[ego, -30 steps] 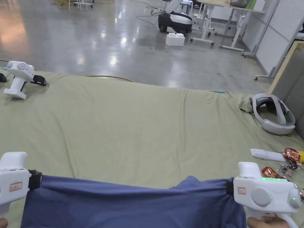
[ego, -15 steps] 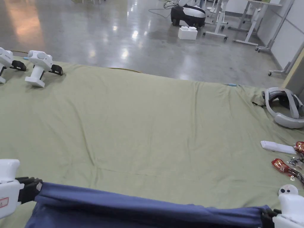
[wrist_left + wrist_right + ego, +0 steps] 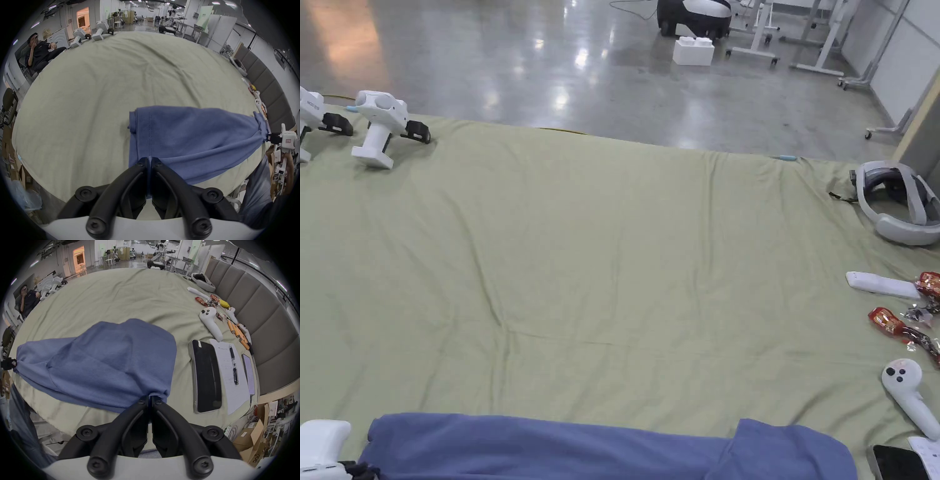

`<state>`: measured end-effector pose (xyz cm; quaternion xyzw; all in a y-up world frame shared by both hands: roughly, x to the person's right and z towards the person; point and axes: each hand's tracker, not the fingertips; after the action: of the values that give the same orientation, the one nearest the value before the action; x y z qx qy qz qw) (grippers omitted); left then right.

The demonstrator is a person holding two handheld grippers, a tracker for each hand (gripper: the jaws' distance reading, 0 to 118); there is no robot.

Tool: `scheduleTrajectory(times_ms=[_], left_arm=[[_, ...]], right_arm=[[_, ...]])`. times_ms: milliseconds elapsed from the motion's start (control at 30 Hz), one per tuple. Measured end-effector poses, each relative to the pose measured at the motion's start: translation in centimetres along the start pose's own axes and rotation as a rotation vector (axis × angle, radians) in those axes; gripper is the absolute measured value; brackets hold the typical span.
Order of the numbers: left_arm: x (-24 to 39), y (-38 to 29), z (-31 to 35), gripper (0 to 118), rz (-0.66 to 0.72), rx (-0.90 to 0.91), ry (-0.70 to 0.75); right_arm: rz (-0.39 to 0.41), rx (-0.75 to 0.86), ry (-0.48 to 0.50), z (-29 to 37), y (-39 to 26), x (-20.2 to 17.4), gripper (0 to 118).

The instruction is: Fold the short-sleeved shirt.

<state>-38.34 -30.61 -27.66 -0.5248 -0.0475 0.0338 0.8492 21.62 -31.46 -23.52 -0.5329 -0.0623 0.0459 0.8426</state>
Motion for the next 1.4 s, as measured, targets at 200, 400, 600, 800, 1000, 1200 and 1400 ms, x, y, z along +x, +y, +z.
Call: scheduleTrajectory(times_ms=[200,400,600,800,1000,1200,1400], left_arm=[[0.5,0.2,-0.9,23,0.024,-0.003,0.026],[1.5,2.3,1.6,68,0.048,0.136,0.082],[4.9,6.6,4.8,68,0.002,0.395,0.082],[9.6,9.1,7.5,68,-0.067,0.723,0.126],[12.1,10.0,8.8,68,-0.062,0.922,0.126],[13.7,9.5,9.0,59,-0.064,0.963,0.133],[13.4,9.5,8.6,17,-0.038,0.974,0.161]], right_arm=[[0.005,-0.016,-0.038,-1.4,0.3,-0.8,37],[0.006,0.138,-0.058,3.7,2.2,-1.1,76],[-0.004,0.492,-0.07,8.0,6.2,-3.6,76],[-0.056,0.943,-0.023,11.9,8.9,-8.6,76],[0.007,1.055,-0.115,12.5,11.3,-13.4,75],[-0.172,1.054,-0.018,11.8,12.4,-14.2,16],[-0.129,1.077,-0.002,12.0,12.5,-14.6,8]])
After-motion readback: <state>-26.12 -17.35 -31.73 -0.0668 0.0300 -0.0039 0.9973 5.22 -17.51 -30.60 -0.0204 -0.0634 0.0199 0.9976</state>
